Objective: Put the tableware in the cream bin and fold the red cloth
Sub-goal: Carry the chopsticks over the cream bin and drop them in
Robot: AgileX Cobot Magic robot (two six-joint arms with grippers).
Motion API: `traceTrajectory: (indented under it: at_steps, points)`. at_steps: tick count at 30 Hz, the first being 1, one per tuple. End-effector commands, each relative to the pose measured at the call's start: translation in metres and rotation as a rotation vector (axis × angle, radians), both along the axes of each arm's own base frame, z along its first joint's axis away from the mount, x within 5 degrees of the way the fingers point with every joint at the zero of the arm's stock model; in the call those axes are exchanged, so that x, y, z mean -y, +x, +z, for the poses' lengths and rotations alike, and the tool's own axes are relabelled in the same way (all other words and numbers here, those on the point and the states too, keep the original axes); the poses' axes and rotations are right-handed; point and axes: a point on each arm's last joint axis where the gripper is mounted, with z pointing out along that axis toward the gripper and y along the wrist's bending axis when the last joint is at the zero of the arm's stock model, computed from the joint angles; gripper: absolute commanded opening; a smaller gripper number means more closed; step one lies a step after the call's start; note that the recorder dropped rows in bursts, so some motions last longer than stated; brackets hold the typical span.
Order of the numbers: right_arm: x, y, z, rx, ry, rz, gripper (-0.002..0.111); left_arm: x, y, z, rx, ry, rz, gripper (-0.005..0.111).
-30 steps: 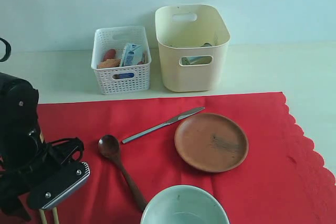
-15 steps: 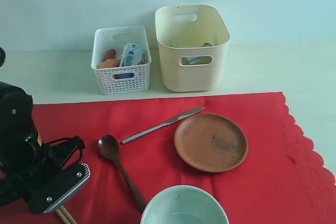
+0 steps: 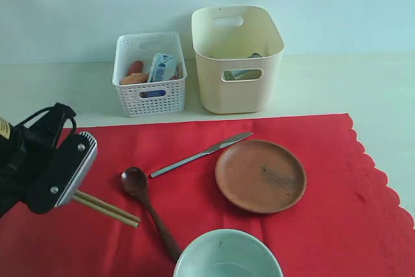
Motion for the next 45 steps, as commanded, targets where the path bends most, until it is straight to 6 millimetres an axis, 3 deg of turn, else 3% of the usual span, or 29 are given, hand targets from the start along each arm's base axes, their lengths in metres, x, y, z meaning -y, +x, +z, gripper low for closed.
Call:
traceTrajectory:
  at_steps: [1, 6, 10, 17, 23, 32, 38, 45]
  points:
    - [0.000, 0.000, 0.000, 0.009, 0.001, -0.001, 0.000, 0.007, 0.012, 0.023, 0.044, -0.047, 0.047, 0.000]
    - [0.000, 0.000, 0.000, 0.009, 0.001, -0.001, 0.000, 0.030, 0.058, 0.070, 0.261, -0.197, 0.090, 0.000]
    - [0.000, 0.000, 0.000, 0.009, 0.001, -0.001, 0.000, 0.052, 0.096, 0.096, 0.385, -0.358, 0.134, 0.000]
    - [0.000, 0.000, 0.000, 0.009, 0.001, -0.001, 0.000, 0.078, 0.140, 0.098, 0.434, -0.594, 0.275, 0.000]
    - [0.000, 0.000, 0.000, 0.009, 0.001, -0.001, 0.000, 0.099, 0.172, 0.103, 0.377, -0.865, 0.474, 0.000]
    - [0.000, 0.000, 0.000, 0.008, 0.000, -0.001, 0.000, 0.137, 0.207, 0.111, 0.152, -1.227, 0.659, 0.000]
    - [0.000, 0.000, -0.001, 0.002, -0.001, -0.001, 0.000, 0.163, 0.216, 0.096, 0.085, -1.295, 0.620, 0.000]
    - [0.000, 0.000, -0.001, 0.002, -0.001, -0.001, 0.000, 0.173, 0.227, 0.067, 0.036, -1.344, 0.619, 0.000]
